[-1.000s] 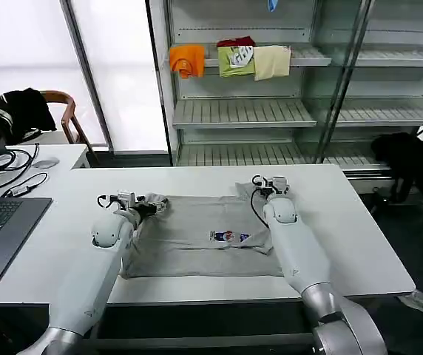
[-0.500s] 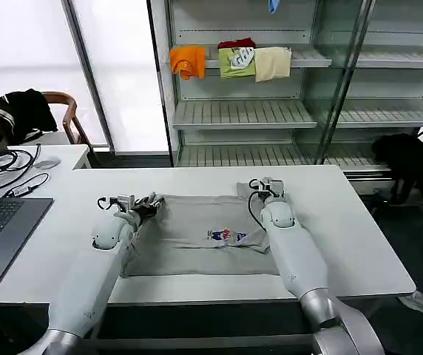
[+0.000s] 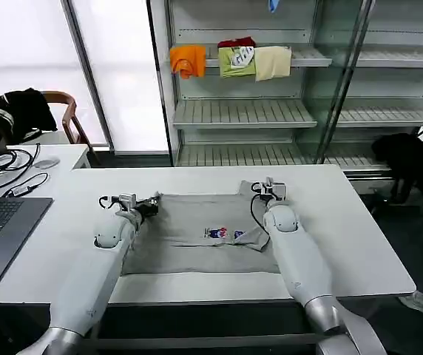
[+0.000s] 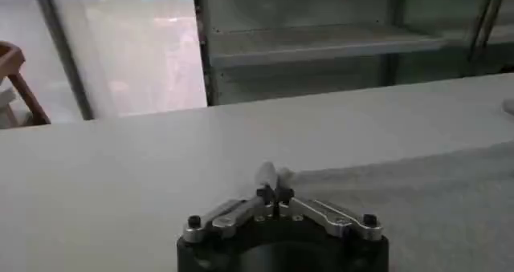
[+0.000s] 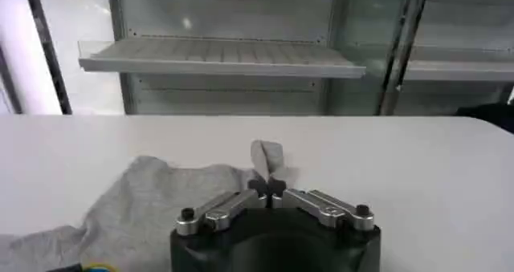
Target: Fold and organize the clothes.
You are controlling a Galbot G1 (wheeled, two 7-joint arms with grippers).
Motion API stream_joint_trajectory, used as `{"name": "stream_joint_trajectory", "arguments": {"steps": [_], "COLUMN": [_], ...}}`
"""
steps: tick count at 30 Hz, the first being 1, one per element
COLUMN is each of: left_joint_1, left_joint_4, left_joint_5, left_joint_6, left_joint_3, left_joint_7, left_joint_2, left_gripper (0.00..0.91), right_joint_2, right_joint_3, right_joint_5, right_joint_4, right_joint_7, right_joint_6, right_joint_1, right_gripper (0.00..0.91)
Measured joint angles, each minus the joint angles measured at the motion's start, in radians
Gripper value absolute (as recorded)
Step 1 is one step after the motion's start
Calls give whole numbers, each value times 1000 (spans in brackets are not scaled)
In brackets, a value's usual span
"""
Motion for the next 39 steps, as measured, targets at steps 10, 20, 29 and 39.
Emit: {"name": "stream_joint_trajectory", "arguments": {"steps": [10, 20, 29, 39], "left_joint_1": [18, 61, 110, 185], "left_joint_4": [-48, -127, -203, -306], "left_joint_5": [-14, -25, -36, -57], "left_joint_6": [-31, -37, -37, -20], "left_joint_3": [-8, -18, -33, -51], "left_joint_7": [3, 4, 5, 4], "left_joint_2": [24, 59, 94, 148], "left_gripper": [20, 20, 20, 20], "right_joint_2": [-2, -14, -37, -61], "right_joint_3": [9, 8, 16, 24], "right_joint_5": [19, 22, 27, 25], "right_joint_4": [153, 339, 488, 659], "right_joint_7": [0, 4, 15, 34], "right_joint_6": [-29, -44, -61, -76], "right_joint_1": [-36, -90, -165, -282], "right_gripper": [0, 0, 0, 0]}}
